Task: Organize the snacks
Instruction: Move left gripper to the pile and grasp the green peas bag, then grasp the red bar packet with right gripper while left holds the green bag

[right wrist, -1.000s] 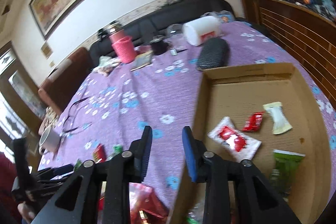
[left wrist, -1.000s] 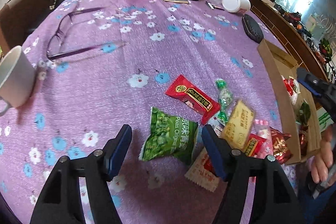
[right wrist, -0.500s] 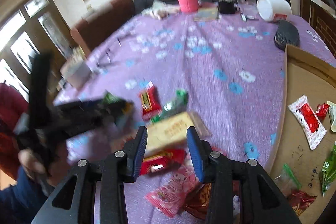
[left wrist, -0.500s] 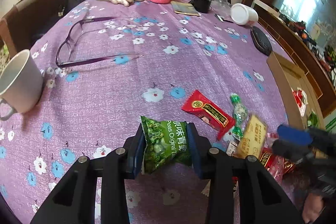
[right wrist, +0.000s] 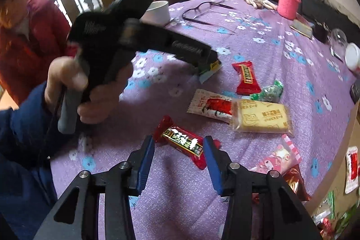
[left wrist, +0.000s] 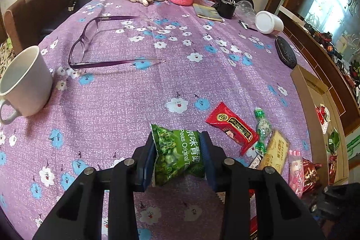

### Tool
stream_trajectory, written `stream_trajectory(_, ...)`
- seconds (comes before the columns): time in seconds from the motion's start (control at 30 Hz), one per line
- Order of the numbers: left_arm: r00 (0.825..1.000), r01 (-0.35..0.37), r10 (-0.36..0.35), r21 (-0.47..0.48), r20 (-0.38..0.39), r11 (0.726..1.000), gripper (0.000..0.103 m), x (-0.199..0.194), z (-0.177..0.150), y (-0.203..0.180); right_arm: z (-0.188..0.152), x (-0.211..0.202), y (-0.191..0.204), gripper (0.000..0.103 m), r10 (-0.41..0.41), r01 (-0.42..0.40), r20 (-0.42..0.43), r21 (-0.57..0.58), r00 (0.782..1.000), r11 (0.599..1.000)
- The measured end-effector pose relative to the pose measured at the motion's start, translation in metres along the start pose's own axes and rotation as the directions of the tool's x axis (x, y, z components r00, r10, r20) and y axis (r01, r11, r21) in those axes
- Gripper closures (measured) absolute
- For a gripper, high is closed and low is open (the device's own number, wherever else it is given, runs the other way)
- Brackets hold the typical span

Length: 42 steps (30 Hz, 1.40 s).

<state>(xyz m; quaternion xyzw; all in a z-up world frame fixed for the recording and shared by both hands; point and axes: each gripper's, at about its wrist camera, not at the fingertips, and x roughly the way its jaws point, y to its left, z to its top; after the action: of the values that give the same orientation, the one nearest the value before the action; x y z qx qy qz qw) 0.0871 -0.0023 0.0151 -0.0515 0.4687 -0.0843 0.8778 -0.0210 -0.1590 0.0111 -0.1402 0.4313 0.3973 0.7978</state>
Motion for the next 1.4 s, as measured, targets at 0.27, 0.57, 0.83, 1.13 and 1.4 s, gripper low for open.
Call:
stream_trajectory(0.27,1.000,0.003,-0.003,-0.006,-0.003,1.000,0.067,0.000,0.000,0.000,0.005,0.013,0.002,0.052,-0.089,0.090,0.038,-0.017,0.995,0.996)
stream_trajectory(0.57,1.000,0.003,-0.003,-0.010,-0.005,1.000,0.067,0.001,0.000,0.001,0.012,0.021,-0.013,0.047,-0.101,0.100,0.030,0.048,0.994,0.994)
stream_trajectory(0.83,1.000,0.002,-0.002,-0.008,-0.004,1.000,0.067,0.001,0.000,0.002,0.013,0.019,-0.004,0.048,-0.143,0.142,0.053,0.020,0.988,0.990)
stream_trajectory(1.13,1.000,0.007,-0.007,-0.008,0.000,1.000,0.067,-0.001,0.000,0.002,0.015,0.003,-0.017,0.048,-0.157,0.149,0.109,0.083,0.981,0.985)
stream_trajectory(1.4,1.000,0.021,-0.021,0.003,0.015,1.000,0.068,-0.005,0.000,-0.002,0.017,-0.021,-0.053,0.048,-0.206,0.151,0.189,0.267,0.960,0.952)
